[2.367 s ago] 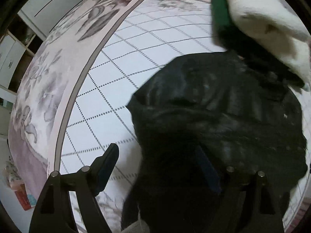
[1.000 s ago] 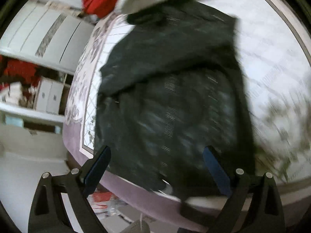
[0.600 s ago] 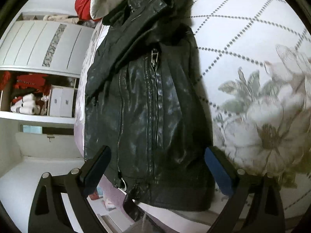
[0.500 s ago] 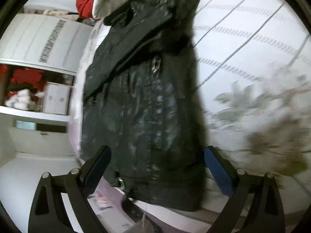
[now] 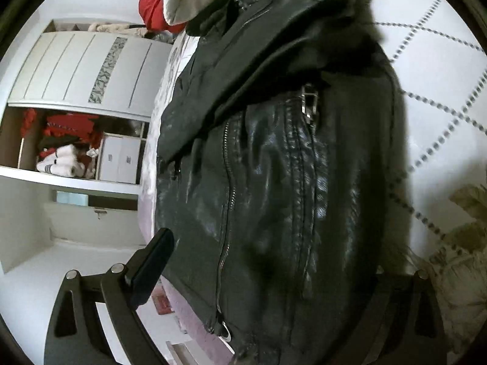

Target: Fold large clothes

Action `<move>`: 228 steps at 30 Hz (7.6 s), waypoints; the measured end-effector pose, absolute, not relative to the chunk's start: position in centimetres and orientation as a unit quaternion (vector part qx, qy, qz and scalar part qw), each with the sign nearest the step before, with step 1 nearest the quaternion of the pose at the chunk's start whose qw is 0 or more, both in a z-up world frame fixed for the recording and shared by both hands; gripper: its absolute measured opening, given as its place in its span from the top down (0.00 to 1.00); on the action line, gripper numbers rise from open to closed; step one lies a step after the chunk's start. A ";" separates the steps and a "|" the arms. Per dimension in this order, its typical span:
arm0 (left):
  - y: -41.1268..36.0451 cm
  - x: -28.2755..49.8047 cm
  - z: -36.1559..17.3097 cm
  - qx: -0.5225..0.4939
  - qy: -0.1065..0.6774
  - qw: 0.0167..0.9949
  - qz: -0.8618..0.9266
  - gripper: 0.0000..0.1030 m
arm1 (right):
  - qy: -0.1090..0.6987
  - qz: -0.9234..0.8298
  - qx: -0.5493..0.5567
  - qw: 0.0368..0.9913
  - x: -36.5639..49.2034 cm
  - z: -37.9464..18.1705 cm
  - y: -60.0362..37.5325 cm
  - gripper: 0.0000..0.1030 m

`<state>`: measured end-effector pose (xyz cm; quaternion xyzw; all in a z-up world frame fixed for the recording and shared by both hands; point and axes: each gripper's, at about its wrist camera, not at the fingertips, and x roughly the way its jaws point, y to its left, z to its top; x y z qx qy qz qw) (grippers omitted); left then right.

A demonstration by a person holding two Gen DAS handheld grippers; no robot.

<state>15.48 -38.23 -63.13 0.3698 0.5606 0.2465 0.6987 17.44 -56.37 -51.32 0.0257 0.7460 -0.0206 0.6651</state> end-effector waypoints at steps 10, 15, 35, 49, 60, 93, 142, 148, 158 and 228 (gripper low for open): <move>-36.1 15.2 -58.5 0.283 0.588 0.734 0.188 0.92 | 0.693 0.096 0.157 0.697 23.3 -51.9 -52.5 0.25; -35.9 15.2 -56.6 0.279 0.583 0.742 0.179 0.93 | 0.665 0.180 0.289 0.665 25.8 -52.6 -50.9 0.20; -25.8 15.5 -49.5 0.107 0.616 0.775 0.092 0.93 | 0.663 0.209 0.343 0.632 29.8 -47.8 -37.4 0.86; -1.7 17.7 -51.9 -0.126 0.641 0.748 0.114 0.79 | 0.713 0.182 0.148 0.661 33.4 -44.1 -8.7 0.84; 7.9 13.9 -53.3 -0.282 0.628 0.713 0.132 0.62 | 0.715 0.230 0.204 0.628 31.7 -44.6 -9.3 0.35; 0.0 21.9 -55.4 -0.105 0.637 0.760 0.075 0.20 | 0.578 0.026 0.375 0.724 27.2 -48.7 -35.8 0.85; -21.3 24.1 -55.0 -0.035 0.660 0.751 0.010 0.07 | 0.657 -0.050 0.386 0.646 -3.6 -47.5 -51.9 0.30; -23.6 23.6 -58.6 -0.004 0.676 0.737 0.007 0.07 | 0.559 -0.022 0.506 0.656 -5.8 -52.8 -54.6 0.30; -23.3 24.2 -60.2 -0.003 0.676 0.737 -0.004 0.04 | 0.501 0.062 0.566 0.652 -0.9 -55.5 -51.4 0.29; 9.7 5.5 -46.4 -0.235 0.551 0.762 0.245 0.01 | 0.698 0.200 -0.138 0.674 -9.5 -40.9 -11.6 0.13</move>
